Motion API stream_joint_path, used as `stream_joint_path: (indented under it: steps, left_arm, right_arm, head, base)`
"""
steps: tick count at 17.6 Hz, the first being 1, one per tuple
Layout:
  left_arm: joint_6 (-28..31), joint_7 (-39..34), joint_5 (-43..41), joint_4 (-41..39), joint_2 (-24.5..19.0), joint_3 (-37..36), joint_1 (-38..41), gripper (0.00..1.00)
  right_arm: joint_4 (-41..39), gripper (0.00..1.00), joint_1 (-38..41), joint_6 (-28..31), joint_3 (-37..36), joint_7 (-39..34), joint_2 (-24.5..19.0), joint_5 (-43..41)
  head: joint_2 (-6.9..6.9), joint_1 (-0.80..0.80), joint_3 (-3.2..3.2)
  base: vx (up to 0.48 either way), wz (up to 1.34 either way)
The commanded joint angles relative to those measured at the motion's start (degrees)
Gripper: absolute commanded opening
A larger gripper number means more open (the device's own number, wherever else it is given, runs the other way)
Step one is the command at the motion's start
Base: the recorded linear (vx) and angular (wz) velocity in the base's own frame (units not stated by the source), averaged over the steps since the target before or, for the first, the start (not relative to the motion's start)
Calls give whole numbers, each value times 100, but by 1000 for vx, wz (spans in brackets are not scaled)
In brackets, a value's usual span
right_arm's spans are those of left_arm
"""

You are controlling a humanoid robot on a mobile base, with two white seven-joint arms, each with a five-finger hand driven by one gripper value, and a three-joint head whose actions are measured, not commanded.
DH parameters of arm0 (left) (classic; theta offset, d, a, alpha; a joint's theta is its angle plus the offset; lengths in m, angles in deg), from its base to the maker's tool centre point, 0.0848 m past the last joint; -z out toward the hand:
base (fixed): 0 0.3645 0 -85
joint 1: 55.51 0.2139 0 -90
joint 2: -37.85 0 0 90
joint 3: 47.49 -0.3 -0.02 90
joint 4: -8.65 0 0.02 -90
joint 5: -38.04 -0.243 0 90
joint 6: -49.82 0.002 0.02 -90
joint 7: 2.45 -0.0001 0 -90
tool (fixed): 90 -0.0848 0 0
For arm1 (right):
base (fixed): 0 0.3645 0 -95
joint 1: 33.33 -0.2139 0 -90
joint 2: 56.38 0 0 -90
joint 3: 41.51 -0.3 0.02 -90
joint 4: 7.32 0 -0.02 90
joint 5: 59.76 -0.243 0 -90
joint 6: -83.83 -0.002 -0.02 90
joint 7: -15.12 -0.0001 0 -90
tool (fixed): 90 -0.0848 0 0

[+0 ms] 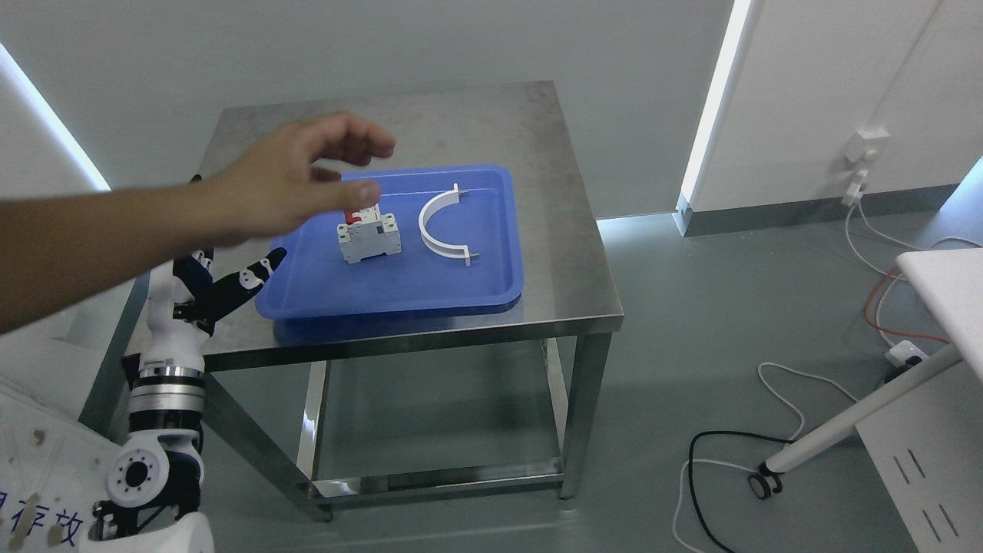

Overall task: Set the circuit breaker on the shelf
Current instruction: 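Reach the left hand toward the circuit breaker in the blue tray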

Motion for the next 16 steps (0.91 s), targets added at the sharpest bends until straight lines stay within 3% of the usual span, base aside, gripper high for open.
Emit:
stream_joint_path:
  steps: [1, 4, 8, 12, 16]
  left_arm:
    - [-28, 63, 2, 31, -145, 20, 142, 100]
    - [-19, 616, -50, 31, -216, -25, 81, 100]
    - [60, 1414, -1488, 276, -593, -471, -454, 99]
    - [585, 1909, -3115, 654, -463, -1016, -1078, 99]
    - [1115, 1892, -3635, 1102, -251, -1264, -1562, 96]
  right_arm:
    - [0, 100, 0, 191, 114, 6, 100, 0]
    - [0, 100, 0, 191, 114, -3, 100, 0]
    - [0, 100, 0, 191, 114, 6, 100, 0]
    - [0, 100, 0, 191, 114, 6, 100, 0]
    - [0, 100, 0, 191, 114, 6, 100, 0]
  head:
    - [0, 0, 0]
    - [0, 0, 0]
    - [0, 0, 0]
    - [0, 0, 0]
    - [0, 0, 0]
  base:
    - [41, 47]
    - [18, -5]
    - [8, 32]
    - [-8, -23]
    - [0, -19]
